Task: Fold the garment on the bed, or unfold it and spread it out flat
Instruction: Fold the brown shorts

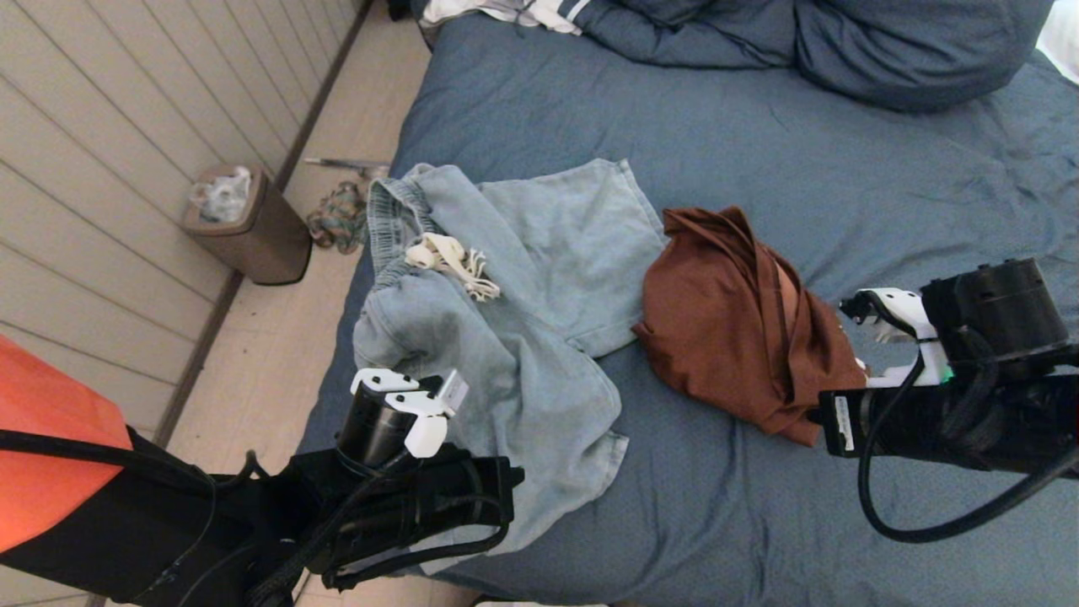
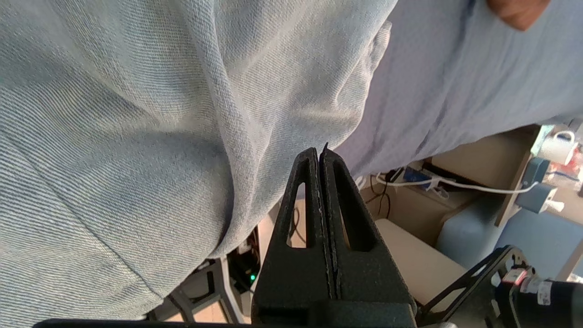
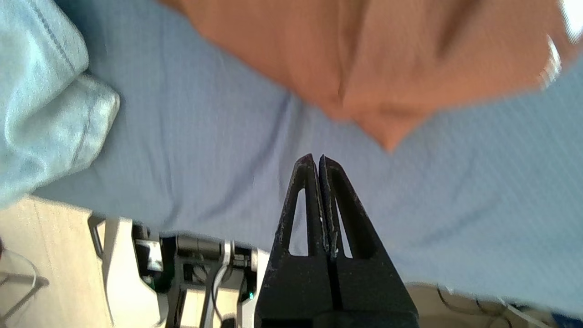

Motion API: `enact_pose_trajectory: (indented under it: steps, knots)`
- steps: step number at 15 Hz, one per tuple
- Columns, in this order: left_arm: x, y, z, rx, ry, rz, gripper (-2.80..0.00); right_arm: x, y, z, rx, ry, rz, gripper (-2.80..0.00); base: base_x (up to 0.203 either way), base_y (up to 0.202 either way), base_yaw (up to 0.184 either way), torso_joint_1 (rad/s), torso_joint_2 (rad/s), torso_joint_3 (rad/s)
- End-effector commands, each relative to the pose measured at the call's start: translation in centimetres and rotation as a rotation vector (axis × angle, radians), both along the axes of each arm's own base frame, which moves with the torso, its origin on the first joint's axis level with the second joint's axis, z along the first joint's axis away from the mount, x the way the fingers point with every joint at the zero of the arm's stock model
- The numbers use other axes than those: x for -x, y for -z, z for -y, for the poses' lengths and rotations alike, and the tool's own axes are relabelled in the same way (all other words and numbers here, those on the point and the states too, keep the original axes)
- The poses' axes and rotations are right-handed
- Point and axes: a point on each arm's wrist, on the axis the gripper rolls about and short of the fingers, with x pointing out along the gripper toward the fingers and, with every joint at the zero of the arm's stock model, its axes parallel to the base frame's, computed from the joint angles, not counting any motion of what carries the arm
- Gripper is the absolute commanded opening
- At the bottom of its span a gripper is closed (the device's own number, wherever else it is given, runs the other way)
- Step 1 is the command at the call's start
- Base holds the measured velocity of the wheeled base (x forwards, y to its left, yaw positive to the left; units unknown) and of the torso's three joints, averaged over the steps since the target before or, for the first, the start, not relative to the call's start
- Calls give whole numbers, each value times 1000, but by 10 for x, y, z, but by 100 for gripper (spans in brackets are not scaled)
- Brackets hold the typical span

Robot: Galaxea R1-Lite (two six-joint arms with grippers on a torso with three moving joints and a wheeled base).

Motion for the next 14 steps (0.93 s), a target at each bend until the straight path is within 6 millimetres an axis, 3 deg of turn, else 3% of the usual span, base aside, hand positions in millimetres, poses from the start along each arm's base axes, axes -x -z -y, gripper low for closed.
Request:
enact_pose_trajectory:
  steps: [1,9,14]
  knots:
    - [0,3,2,-3,3,-8,-280,-18,14,-3,13,4,-27,-280,0,0,0,0,0,0]
    - [-4,14,6,-20,1,-28,-280,-66,28,22,61,89,-15,-280,0,0,0,0,0,0]
    - [1,26,18,-3,19,-35,-280,-101,-12,48,56,170,158,-280,0,0,0,0,0,0]
